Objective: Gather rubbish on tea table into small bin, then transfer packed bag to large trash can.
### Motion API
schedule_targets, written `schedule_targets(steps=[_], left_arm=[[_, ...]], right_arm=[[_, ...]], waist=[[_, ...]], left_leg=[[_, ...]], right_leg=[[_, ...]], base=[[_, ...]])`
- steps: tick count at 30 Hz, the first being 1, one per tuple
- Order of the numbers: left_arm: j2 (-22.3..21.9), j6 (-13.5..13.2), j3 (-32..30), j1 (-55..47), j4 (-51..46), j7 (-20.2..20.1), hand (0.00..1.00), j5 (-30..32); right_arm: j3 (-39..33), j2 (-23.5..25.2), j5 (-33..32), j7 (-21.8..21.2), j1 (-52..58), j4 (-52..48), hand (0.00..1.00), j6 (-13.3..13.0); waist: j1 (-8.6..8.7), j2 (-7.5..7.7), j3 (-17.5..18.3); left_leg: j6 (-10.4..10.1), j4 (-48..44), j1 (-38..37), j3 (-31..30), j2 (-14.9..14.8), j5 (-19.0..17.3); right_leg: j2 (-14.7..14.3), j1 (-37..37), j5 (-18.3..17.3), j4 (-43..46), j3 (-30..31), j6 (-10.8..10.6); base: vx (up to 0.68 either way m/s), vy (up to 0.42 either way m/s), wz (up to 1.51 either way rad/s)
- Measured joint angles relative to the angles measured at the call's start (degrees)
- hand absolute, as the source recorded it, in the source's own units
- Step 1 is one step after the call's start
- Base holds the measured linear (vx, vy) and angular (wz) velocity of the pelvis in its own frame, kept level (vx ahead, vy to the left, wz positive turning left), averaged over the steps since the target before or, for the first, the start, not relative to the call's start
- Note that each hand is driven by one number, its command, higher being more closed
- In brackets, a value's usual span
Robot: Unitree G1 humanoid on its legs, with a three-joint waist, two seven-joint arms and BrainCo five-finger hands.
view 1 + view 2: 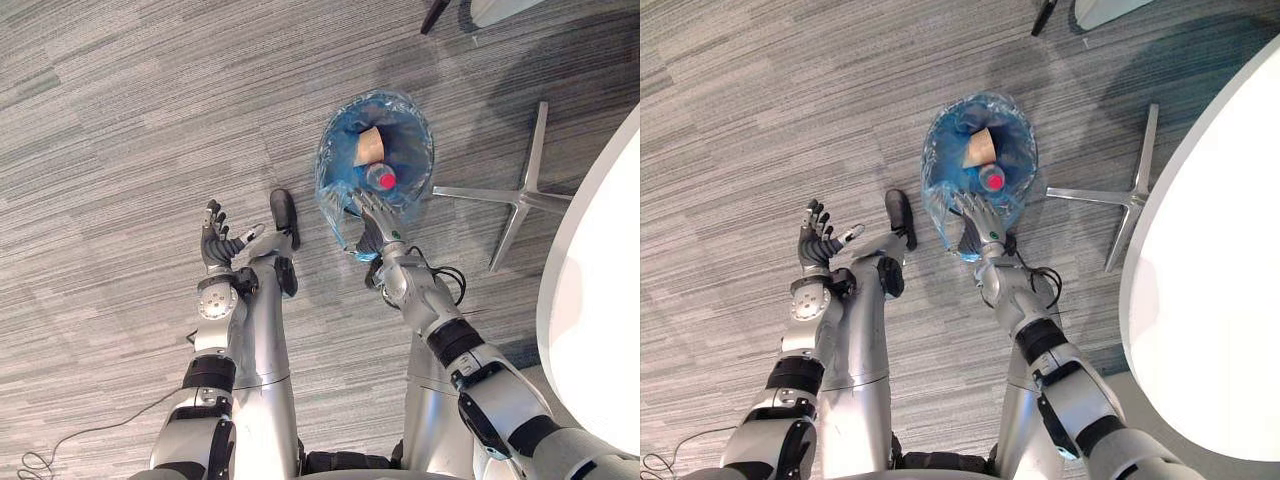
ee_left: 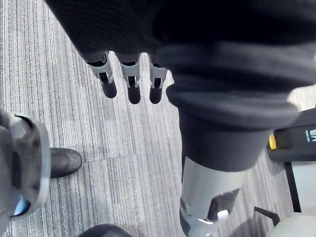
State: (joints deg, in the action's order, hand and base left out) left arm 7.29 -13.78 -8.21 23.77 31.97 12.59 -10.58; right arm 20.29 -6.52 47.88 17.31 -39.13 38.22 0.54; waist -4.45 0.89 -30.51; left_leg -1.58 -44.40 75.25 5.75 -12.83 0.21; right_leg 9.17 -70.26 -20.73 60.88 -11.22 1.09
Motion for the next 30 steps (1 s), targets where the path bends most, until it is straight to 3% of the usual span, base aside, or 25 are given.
schedule_targets(steps=[6, 13, 20, 30], left_arm=[[-0.03, -0.21, 0.29, 0.12, 0.73, 0.00, 0.00, -0.01], [0.39, -0.15, 0.18, 0.12, 2.37, 0.11, 0.00, 0.03], [0.36, 0.16, 0.22, 0.11, 2.37, 0.31, 0.00, 0.06], [0.33, 0.22, 0.21, 0.11, 2.33, 0.38, 0.00, 0.08]], right_arm=[[0.00, -0.10, -0.03, 0.46, -0.66, 0.94, 0.00, 0.07], [-0.02, -0.15, -0.01, 2.11, 0.06, -2.47, 0.00, -0.02], [-0.30, -0.03, 0.15, 6.30, 0.92, -6.00, 0.00, -0.09], [-2.43, 0.47, 0.51, 6.17, 0.76, -5.90, 0.00, 0.02]], waist=[[-1.08, -0.01, 0.00], [-1.08, -0.02, 0.00], [-1.15, -0.02, 0.00], [-1.21, -0.04, 0.00]], left_leg=[[-0.09, 0.37, 0.00, -0.27, 0.18, 0.13], [-0.09, 0.51, 0.00, -0.43, 0.69, 0.15], [-0.08, 0.34, 0.00, -0.36, 0.90, 0.12], [-0.13, 0.37, 0.08, -0.31, 0.89, -0.19]], right_leg=[[0.08, 0.01, -0.04, -0.05, -0.26, -0.02], [0.52, 0.08, -0.04, -0.04, -0.38, -0.03], [0.81, 0.29, -0.04, -0.08, -0.39, -0.04], [0.83, 0.17, -0.11, -0.07, -0.39, -0.17]], base=[[0.00, -0.004, 0.01], [-0.01, 0.000, 0.02], [0.00, 0.000, 0.00], [0.00, 0.000, 0.00]])
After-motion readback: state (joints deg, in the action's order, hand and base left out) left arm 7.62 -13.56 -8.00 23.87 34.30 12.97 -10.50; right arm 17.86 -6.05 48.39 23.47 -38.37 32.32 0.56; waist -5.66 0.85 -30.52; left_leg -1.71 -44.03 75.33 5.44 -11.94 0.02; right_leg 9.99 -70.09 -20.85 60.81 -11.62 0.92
